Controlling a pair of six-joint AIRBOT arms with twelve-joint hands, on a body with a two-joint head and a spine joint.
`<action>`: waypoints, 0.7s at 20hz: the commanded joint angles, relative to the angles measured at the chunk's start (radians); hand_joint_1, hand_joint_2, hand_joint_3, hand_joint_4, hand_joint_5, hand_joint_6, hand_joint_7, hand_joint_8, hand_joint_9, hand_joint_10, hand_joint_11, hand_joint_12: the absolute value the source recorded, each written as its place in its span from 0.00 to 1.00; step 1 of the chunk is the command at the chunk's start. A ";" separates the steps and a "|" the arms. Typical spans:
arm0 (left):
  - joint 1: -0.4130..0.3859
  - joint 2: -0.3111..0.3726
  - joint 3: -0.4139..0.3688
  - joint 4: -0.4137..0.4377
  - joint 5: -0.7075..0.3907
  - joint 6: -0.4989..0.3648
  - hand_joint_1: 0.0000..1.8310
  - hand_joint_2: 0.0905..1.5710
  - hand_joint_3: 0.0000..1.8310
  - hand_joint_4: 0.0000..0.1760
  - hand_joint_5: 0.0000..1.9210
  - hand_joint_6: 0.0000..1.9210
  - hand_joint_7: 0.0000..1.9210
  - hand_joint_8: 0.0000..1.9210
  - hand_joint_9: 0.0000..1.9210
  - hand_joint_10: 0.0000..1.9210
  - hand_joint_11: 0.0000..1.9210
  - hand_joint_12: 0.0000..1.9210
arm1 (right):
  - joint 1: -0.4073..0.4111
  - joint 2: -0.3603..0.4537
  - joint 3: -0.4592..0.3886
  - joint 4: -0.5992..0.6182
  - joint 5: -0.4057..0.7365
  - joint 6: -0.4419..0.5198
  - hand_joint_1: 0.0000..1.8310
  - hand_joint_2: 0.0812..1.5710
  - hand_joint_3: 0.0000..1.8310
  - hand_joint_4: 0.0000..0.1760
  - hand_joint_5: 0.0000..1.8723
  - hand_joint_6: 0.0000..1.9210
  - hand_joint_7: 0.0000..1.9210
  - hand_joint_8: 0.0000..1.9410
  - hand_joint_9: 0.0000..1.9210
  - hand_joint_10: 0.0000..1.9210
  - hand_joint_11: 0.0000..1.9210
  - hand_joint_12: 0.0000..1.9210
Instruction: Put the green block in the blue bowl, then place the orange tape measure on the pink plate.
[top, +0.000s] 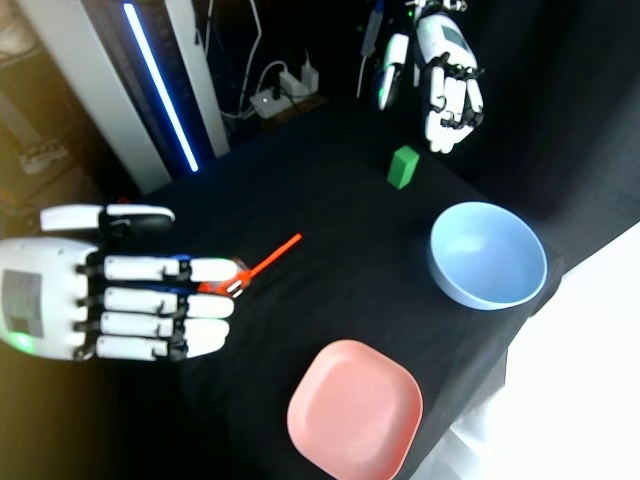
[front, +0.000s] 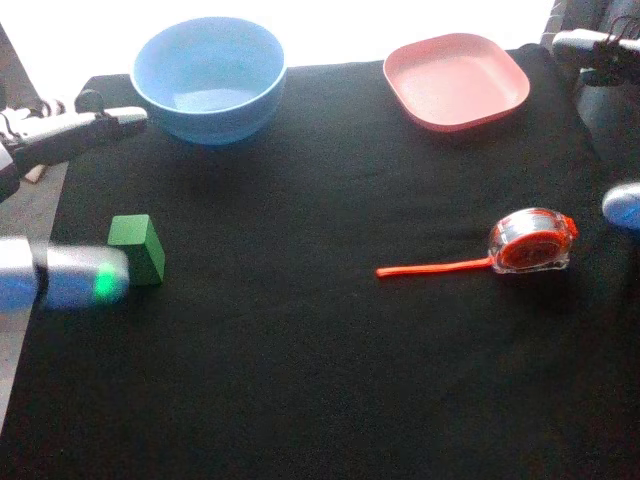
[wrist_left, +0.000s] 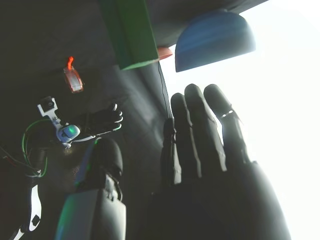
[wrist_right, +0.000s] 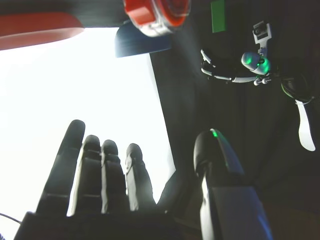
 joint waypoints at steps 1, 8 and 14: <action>-0.009 0.001 0.006 -0.024 -0.109 -0.003 0.36 0.54 0.01 0.67 0.06 0.00 0.06 0.00 0.04 0.00 0.00 0.19 | 0.012 -0.004 0.006 0.051 0.109 0.008 0.44 0.59 0.00 0.68 0.10 0.00 0.03 0.00 0.03 0.00 0.00 0.23; -0.085 -0.041 0.062 0.017 0.028 -0.003 0.43 0.58 0.00 0.25 0.19 0.00 0.29 0.00 0.27 0.01 0.04 0.54 | 0.012 -0.020 0.019 0.052 0.109 0.008 0.46 0.61 0.00 0.81 0.13 0.00 0.03 0.00 0.05 0.00 0.00 0.35; -0.162 -0.076 0.116 0.071 0.170 -0.002 0.47 0.64 0.00 0.00 0.40 0.00 0.45 0.00 0.43 0.01 0.17 0.55 | 0.012 -0.022 0.022 0.052 0.109 0.008 0.43 0.61 0.00 0.84 0.14 0.00 0.03 0.00 0.06 0.00 0.00 0.35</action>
